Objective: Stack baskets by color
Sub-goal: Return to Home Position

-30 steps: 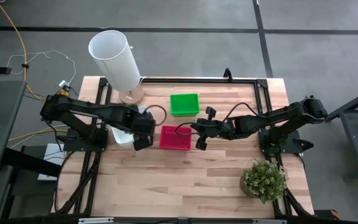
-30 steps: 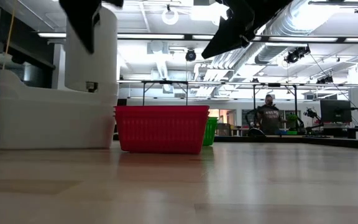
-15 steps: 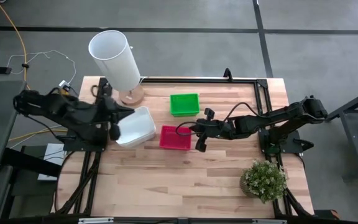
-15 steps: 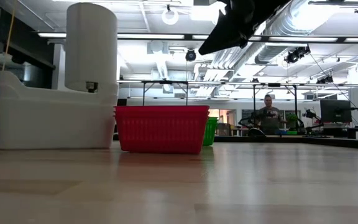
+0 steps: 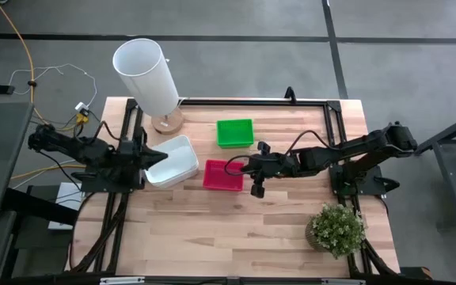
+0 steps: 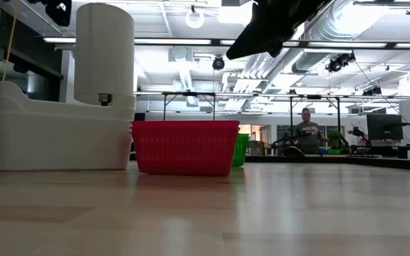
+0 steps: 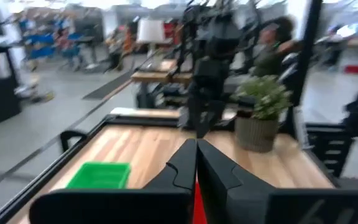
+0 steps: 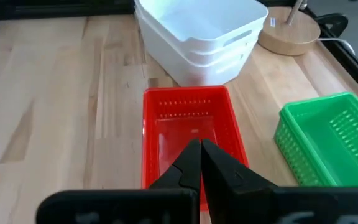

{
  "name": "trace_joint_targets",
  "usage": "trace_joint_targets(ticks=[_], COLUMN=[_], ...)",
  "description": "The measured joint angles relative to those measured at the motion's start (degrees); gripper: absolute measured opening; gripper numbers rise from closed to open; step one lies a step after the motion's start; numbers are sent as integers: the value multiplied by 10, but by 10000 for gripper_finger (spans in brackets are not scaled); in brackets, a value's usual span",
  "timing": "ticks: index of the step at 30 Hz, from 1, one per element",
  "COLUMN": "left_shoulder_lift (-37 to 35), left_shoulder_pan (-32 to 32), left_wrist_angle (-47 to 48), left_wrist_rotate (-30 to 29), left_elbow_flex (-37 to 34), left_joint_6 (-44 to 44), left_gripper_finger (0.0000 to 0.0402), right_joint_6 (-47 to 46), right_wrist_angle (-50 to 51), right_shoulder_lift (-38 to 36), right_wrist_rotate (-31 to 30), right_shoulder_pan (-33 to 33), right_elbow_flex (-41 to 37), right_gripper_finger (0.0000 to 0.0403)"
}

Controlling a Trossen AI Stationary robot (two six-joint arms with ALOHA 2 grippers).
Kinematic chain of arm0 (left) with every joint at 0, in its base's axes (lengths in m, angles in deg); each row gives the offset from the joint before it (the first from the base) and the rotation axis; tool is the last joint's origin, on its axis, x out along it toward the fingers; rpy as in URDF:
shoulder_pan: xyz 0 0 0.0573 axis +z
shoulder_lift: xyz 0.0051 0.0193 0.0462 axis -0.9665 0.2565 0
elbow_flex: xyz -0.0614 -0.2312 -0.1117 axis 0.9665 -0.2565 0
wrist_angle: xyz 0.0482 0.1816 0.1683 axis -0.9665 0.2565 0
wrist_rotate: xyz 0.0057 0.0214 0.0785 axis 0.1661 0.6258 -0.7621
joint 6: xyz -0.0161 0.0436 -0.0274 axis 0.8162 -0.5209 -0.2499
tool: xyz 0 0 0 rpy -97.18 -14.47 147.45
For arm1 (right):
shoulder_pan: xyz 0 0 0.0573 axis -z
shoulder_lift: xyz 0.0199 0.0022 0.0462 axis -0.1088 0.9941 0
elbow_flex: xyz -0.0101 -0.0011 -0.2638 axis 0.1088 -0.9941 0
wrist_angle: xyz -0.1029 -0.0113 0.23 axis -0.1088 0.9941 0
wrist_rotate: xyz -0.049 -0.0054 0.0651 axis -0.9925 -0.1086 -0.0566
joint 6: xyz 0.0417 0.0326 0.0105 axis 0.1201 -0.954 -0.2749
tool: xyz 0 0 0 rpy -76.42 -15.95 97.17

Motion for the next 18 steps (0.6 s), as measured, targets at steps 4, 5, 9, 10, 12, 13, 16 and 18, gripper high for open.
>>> trace_joint_targets(ticks=[4,5,9,10,12,13,16,18], left_shoulder_lift=[-44,-53,-76,-77,-77,-77,-77,-82], left_shoulder_pan=[1,3,38,52,82,97,137,153], left_wrist_angle=[-60,-78,-141,-145,-148,-153,-158,-158], left_wrist_rotate=[44,54,130,158,209,221,247,265], left_elbow_flex=[-67,-86,-136,-144,-154,-161,-182,-193], left_joint_6=[-22,-30,-52,-46,-30,-20,1,8], left_gripper_finger=[0,0,0,0,0,0,0,0], right_joint_6=[0,0,-7,-12,-18,-19,-21,-32], right_wrist_angle=[14,17,19,19,19,19,16,14], right_shoulder_lift=[0,0,0,0,0,0,0,0], right_wrist_rotate=[5,5,6,6,8,8,5,4], right_shoulder_pan=[0,0,0,0,0,-1,-6,-11], right_elbow_flex=[0,0,0,0,0,0,0,0], right_gripper_finger=[0,0,0,0,0,0,0,0])
